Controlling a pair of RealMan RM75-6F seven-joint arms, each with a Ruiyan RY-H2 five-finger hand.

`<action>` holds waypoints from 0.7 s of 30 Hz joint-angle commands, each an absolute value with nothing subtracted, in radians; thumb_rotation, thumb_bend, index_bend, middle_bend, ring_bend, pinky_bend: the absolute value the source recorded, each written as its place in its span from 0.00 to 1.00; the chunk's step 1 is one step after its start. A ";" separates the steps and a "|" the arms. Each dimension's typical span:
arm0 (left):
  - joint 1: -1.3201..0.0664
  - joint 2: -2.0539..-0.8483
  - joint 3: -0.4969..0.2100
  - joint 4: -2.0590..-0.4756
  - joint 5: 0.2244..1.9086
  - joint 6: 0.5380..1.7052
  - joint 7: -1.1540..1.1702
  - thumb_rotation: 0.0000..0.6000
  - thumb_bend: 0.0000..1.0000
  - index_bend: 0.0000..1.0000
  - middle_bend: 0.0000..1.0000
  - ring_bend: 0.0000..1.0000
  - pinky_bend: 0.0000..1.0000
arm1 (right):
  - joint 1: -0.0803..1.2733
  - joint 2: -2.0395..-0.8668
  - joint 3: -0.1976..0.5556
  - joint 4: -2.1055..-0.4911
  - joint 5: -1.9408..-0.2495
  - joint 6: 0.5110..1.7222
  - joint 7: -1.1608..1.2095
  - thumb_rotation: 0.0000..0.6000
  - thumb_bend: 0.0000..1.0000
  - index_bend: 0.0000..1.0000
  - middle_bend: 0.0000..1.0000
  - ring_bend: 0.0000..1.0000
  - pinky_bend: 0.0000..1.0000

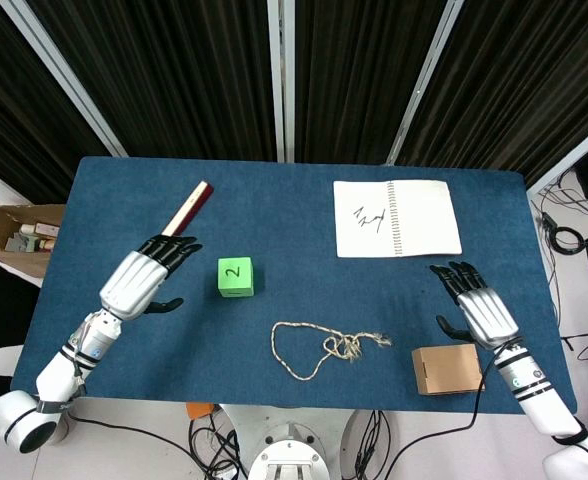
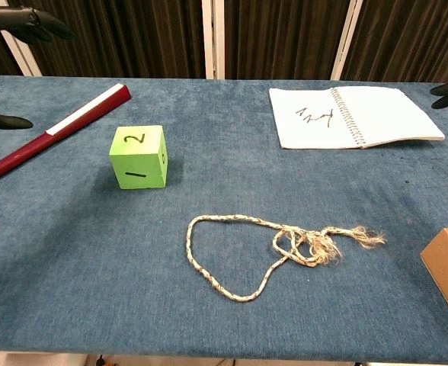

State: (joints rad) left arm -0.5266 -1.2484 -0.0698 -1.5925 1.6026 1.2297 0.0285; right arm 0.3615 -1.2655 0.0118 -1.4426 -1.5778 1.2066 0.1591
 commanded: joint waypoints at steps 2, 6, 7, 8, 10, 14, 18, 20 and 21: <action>-0.532 -1.253 -0.071 -1.586 1.594 1.218 0.028 1.00 0.16 0.15 0.14 0.14 0.18 | 0.364 -1.266 0.013 -1.440 -1.575 1.205 0.163 1.00 0.34 0.05 0.13 0.00 0.00; -0.547 -1.263 -0.078 -1.576 1.576 1.191 0.016 1.00 0.16 0.15 0.14 0.14 0.18 | 0.361 -1.255 0.011 -1.442 -1.580 1.216 0.166 1.00 0.34 0.05 0.13 0.00 0.00; -0.554 -1.264 -0.082 -1.575 1.569 1.180 0.011 1.00 0.16 0.15 0.14 0.14 0.19 | 0.357 -1.247 0.011 -1.447 -1.581 1.225 0.165 1.00 0.34 0.05 0.13 0.00 0.00; -0.564 -1.265 -0.088 -1.578 1.560 1.164 0.007 1.00 0.16 0.16 0.16 0.16 0.19 | 0.349 -1.235 0.012 -1.456 -1.583 1.243 0.161 1.00 0.34 0.05 0.13 0.00 0.00; -0.578 -1.265 -0.093 -1.586 1.554 1.143 0.014 1.00 0.18 0.19 0.23 0.21 0.24 | 0.332 -1.209 0.012 -1.474 -1.584 1.275 0.158 1.00 0.34 0.05 0.13 0.00 0.00; -0.628 -1.263 -0.082 -1.611 1.561 1.056 0.071 1.00 0.26 0.20 0.41 0.37 0.48 | 0.277 -1.138 0.010 -1.522 -1.586 1.365 0.169 1.00 0.34 0.05 0.13 0.00 0.00; -0.683 -1.262 -0.093 -1.644 1.508 0.945 0.114 1.00 0.37 0.20 0.60 0.59 0.74 | 0.232 -1.096 0.008 -1.543 -1.577 1.425 0.174 1.00 0.34 0.05 0.13 0.00 0.00; -0.716 -1.255 -0.107 -1.669 1.452 0.872 0.113 1.00 0.46 0.20 0.70 0.74 0.89 | 0.217 -1.087 0.005 -1.547 -1.577 1.440 0.176 1.00 0.34 0.05 0.13 0.00 0.00; -0.732 -1.248 -0.113 -1.682 1.425 0.837 0.112 1.00 0.52 0.20 0.77 0.82 0.95 | 0.213 -1.086 0.005 -1.546 -1.578 1.444 0.178 1.00 0.34 0.05 0.14 0.00 0.00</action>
State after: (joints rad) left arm -0.6839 -1.2591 -0.0967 -1.6451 1.4913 0.9188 0.0981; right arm 0.2171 -1.0894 0.0062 -1.5432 -1.5783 1.4397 0.1755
